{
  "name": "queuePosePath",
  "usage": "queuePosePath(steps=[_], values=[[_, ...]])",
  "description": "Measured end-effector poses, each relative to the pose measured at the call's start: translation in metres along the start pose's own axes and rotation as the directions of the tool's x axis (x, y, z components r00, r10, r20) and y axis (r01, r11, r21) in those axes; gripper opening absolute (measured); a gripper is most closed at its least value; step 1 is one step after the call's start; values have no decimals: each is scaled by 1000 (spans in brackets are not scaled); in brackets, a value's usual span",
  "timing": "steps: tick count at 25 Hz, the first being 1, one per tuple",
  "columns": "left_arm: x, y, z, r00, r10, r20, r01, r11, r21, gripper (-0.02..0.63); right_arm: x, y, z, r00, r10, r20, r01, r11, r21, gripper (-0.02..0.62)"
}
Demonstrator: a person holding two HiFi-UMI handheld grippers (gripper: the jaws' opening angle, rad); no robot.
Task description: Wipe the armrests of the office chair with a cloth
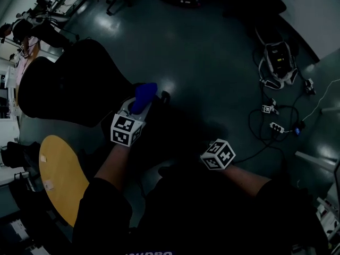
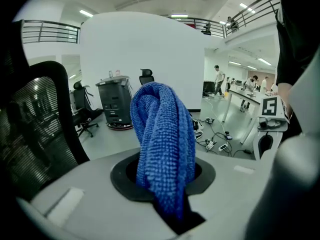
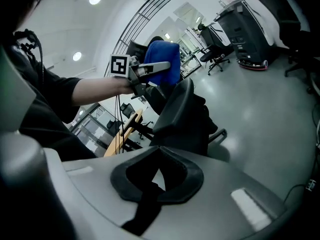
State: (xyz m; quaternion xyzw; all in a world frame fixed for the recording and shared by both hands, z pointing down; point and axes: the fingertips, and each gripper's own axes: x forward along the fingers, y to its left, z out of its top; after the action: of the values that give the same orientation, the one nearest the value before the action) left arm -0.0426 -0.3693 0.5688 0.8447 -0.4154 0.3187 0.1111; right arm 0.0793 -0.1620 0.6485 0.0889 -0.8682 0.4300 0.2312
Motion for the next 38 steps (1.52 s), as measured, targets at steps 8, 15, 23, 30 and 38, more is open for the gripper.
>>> queuePosePath(steps=[8,15,23,30,38], values=[[22,23,-2,999,15,-35,-14,1000,19,109,-10,-11,-3,999,-40,7,40,999,25,5],[53,7,-23,991,-36,-132,45,997,67,109,-13,-14,-16,998,-62,6,61,997,55,5],[58,-46,-28,982,-116,-151,128,989,79,110,-7,-4,-29,999,-39,0,39,998,53,5],[46,-91,-33,980,-160,-118,170,981,88,110,-7,1,-33,999,-32,-13,32,999,32,5],[24,-150,-42,966,-236,-105,247,964,96,110,-3,6,-33,1000,-7,-25,8,1000,8,5]])
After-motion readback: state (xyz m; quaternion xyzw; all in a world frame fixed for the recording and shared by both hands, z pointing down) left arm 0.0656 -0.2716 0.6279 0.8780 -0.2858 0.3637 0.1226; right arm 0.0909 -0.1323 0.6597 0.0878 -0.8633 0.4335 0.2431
